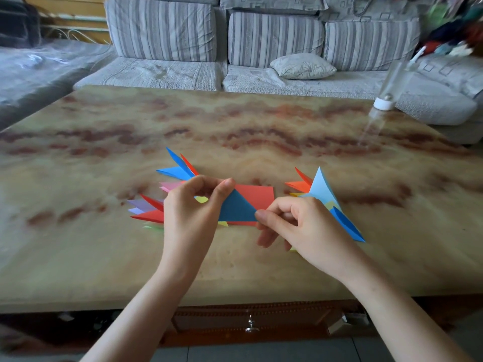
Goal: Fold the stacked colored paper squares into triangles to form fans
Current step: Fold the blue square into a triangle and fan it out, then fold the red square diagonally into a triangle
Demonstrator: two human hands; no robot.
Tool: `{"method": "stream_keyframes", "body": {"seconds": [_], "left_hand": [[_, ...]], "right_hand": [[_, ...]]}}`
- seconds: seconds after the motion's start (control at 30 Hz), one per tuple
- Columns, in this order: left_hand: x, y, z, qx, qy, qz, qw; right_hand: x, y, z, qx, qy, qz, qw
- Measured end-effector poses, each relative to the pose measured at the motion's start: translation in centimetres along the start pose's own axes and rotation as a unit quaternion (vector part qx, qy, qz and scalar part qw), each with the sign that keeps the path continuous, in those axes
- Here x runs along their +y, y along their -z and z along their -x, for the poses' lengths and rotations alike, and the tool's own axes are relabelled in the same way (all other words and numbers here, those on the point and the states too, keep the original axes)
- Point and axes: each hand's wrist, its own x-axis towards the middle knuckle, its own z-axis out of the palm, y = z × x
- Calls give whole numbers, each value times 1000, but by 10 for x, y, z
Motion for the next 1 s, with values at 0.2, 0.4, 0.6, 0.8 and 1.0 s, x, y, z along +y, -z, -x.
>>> {"method": "stream_keyframes", "body": {"seconds": [0.2, 0.4, 0.6, 0.8, 1.0], "left_hand": [[-4, 0, -4, 12, 4, 23, 1000], [1, 0, -3, -33, -24, 29, 999], [3, -16, 4, -91, -2, 79, 993], [3, -18, 3, -187, -11, 67, 980], [-35, -16, 0, -224, -211, -329, 893]], "right_hand": [[4, 9, 2, -12, -7, 10, 1000], [6, 23, -1, 118, 54, -101, 986], [8, 11, -4, 114, 49, -58, 991], [13, 40, -9, 152, 54, -61, 985], [38, 76, -9, 209, -60, -73, 973]]}}
